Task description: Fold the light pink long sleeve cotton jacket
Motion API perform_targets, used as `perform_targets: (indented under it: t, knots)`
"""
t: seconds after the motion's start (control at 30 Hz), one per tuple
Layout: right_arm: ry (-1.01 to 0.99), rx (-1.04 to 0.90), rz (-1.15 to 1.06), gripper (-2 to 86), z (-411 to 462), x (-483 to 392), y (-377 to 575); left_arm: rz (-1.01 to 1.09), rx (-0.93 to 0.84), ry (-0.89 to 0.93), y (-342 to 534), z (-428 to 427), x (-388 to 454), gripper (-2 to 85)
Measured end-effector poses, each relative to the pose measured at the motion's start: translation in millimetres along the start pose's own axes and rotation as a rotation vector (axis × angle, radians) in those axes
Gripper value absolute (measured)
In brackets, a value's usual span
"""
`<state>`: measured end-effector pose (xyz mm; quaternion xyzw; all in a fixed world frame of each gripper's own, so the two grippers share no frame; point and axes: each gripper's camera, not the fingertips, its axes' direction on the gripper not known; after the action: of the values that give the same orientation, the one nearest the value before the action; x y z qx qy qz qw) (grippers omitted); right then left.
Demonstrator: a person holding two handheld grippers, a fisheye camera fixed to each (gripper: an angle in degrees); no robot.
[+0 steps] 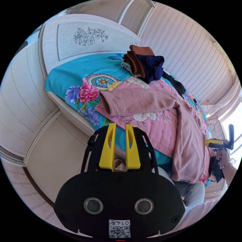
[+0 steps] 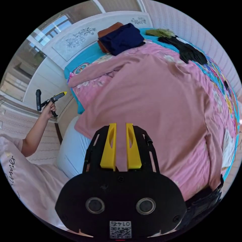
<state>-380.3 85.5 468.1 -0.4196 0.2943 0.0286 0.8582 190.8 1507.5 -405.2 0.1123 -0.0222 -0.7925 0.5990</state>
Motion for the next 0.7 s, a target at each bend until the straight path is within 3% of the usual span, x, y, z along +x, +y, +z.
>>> perform_targets:
  t: [0.33,0.43,0.53,0.7]
  knots:
    - [-0.1,-0.2,-0.436,11.1,100,-166,-250,-0.085,-0.013,0.033,-45,59,-30,6.5]
    - [-0.057,-0.207,-0.47,11.3,126,-195,-287,-0.083,-0.002,0.042,-43,46,-32,5.4]
    - [0.022,-0.226,-0.487,11.4,157,-204,-298,-0.069,0.156,-0.03,-32,17,-29,5.6]
    - [0.019,-0.104,-0.43,8.9,178,-183,-274,-0.077,-0.006,0.046,-37,66,-25,10.1]
